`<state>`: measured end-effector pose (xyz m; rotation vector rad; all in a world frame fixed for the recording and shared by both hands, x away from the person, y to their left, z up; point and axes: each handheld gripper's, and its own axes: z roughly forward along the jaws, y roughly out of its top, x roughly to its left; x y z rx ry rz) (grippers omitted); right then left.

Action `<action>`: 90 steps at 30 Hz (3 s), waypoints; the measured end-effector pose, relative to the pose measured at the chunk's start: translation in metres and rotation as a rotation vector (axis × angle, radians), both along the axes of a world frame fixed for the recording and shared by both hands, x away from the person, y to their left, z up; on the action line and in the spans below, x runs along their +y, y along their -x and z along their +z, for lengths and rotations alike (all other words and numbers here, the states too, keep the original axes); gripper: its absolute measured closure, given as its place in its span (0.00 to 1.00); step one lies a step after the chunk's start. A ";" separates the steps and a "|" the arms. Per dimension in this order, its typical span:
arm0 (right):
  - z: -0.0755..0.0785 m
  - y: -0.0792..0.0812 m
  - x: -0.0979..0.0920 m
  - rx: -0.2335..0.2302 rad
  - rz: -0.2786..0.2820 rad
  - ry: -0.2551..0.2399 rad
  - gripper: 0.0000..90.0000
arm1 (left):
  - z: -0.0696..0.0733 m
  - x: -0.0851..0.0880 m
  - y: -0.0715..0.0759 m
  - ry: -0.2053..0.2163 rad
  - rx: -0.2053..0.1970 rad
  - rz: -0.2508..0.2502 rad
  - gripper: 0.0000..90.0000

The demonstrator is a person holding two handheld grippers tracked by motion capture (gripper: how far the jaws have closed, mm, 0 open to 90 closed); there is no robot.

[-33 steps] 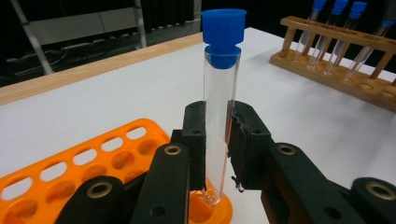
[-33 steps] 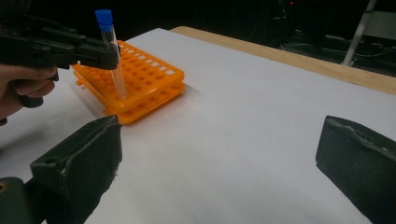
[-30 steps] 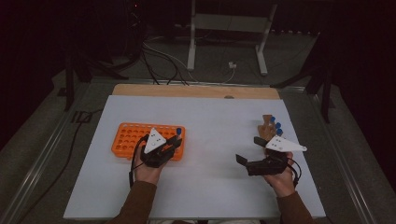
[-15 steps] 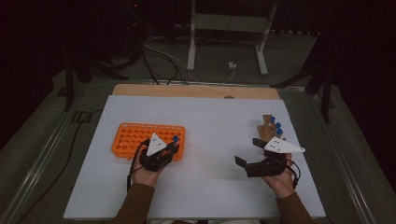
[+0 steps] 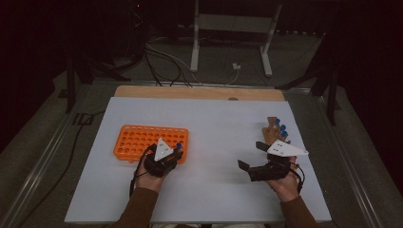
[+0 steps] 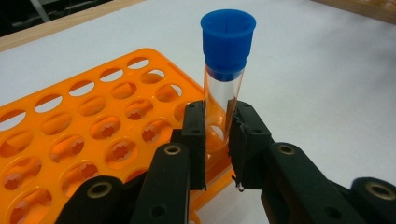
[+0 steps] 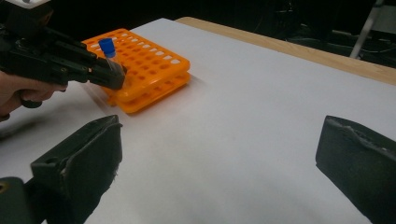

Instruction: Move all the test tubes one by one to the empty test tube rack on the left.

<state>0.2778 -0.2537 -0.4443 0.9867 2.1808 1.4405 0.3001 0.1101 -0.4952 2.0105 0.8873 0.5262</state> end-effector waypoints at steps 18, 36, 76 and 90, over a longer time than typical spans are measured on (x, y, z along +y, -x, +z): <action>0.003 0.001 -0.002 -0.011 -0.008 -0.010 0.01 | 0.013 0.020 0.005 0.122 0.021 0.063 0.57; 0.016 -0.002 -0.017 -0.045 -0.060 -0.043 0.01 | 0.038 0.079 0.032 0.227 -0.087 0.206 0.01; -0.013 -0.019 -0.112 0.019 -0.277 0.077 0.70 | 0.030 0.085 0.030 0.212 -0.081 0.242 0.01; -0.019 -0.023 -0.106 0.003 -0.303 0.122 0.84 | 0.029 0.084 0.030 0.211 -0.079 0.241 0.01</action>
